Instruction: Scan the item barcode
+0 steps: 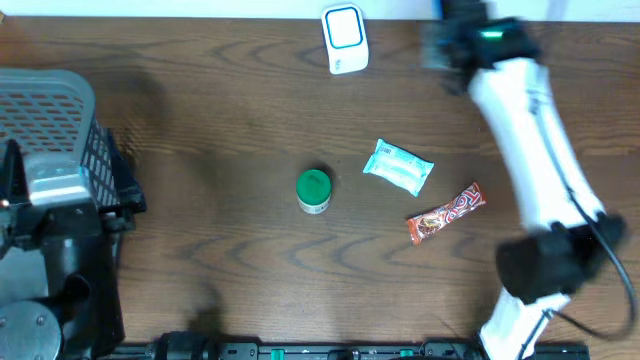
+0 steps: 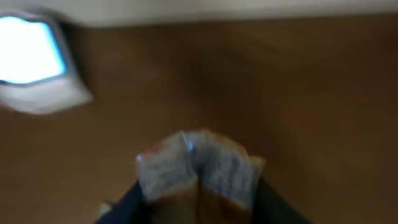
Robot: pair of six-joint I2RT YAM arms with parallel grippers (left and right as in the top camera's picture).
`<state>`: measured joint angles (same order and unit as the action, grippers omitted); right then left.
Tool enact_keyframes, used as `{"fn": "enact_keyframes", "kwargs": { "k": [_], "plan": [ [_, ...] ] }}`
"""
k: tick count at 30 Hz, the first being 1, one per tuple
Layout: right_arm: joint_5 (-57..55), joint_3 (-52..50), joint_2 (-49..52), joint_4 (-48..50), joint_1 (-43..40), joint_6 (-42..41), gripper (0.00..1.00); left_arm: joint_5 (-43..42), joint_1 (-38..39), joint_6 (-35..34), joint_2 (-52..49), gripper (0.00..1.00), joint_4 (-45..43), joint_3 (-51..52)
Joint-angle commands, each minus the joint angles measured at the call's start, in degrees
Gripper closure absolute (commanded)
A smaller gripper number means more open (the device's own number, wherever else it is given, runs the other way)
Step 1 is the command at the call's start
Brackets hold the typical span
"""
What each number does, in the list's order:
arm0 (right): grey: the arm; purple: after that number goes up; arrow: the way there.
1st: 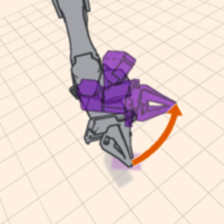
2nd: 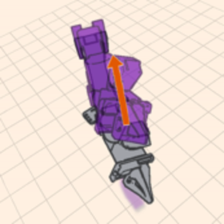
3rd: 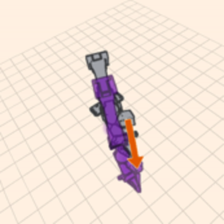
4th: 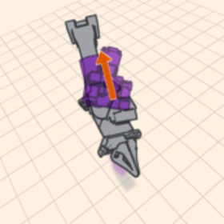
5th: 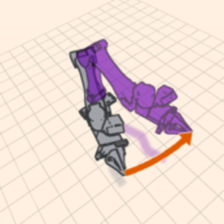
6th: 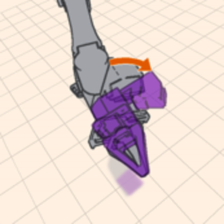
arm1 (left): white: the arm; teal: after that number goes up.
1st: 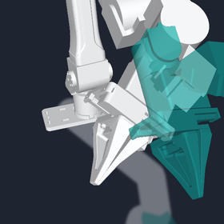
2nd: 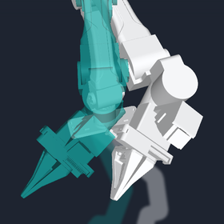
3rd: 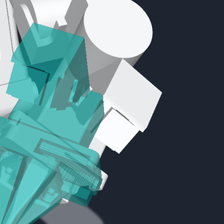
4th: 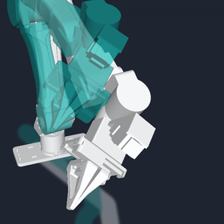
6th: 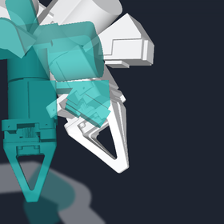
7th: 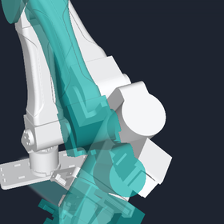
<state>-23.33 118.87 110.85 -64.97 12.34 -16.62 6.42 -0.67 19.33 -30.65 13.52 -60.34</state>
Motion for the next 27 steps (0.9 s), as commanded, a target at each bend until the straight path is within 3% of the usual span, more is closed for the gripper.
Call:
{"fn": "enact_keyframes", "kwargs": {
  "k": [1,3,6,19,25,26,27],
  "plan": [
    [-13.3,-0.5,-0.4,-10.4,-5.4,-8.8,0.73,-6.2,-0.3,0.1,2.8,0.14,-0.3,0.5],
    [-16.9,-0.7,0.0,-18.3,-9.6,-14.7,0.71,-7.5,-0.3,0.1,4.5,0.14,-0.3,0.5],
    [-16.6,-3.0,0.9,-20.9,-16.3,-17.3,0.61,-7.5,-0.3,0.1,6.7,0.14,-0.2,0.5],
    [-11.9,-34.7,1.8,4.7,-41.8,-16.3,0.54,-7.5,-0.3,0.1,8.6,0.14,0.6,0.5],
    [-6.2,-38.9,1.8,10.2,-51.5,-14.8,0.53,-7.5,-0.3,0.1,8.6,0.14,1.0,0.6],
    [-4.7,-38.5,1.7,10.2,-52.7,-13.4,0.46,-7.5,-0.3,0.1,8.6,0.14,1.1,0.5],
    [-2.6,-37.8,1.7,10.1,-53.8,-11.8,0.25,-7.5,-0.3,0.1,8.6,0.14,1.3,0.6]
  ]
}}
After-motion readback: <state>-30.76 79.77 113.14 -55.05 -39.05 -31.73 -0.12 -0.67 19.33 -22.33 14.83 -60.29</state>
